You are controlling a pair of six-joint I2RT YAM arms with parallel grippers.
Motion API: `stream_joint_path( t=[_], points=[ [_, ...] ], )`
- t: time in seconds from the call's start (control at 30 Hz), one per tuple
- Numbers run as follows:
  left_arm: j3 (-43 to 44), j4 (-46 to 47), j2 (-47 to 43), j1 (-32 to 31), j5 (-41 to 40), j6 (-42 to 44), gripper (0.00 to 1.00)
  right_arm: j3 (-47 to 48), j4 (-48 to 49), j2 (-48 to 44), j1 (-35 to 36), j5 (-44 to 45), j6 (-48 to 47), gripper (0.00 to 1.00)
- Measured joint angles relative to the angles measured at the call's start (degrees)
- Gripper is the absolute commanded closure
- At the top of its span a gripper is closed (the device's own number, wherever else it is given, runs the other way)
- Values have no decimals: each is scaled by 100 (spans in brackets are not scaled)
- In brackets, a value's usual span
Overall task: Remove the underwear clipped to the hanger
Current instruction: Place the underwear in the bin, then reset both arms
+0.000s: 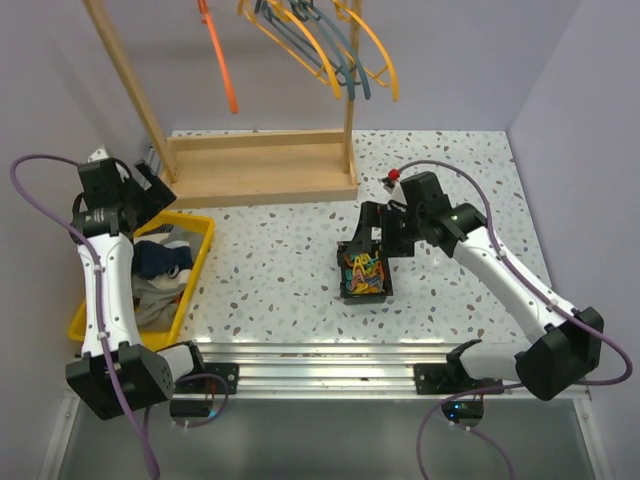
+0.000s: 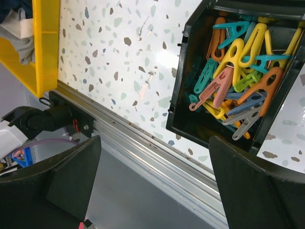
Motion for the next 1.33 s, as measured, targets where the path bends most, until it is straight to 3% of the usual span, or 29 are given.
stream_joint_path(
  t=[0.3, 0.5, 0.9, 1.33],
  points=[
    [396, 428, -444, -72, 1637, -664, 0, 1300, -546, -208, 0, 378, -343, 2],
    [490, 723, -601, -175, 2302, -1099, 0, 2293, -754, -704, -4, 640, -433, 2],
    [-232, 3025, -1224, -1029, 4074, -2229, 0, 2376, 321, -2192, -4, 769, -201, 2],
    [-280, 3176, -1309, -1561, 4870, -2124, 0, 2769, 566, -1759, -4, 603, -129, 2]
  ],
)
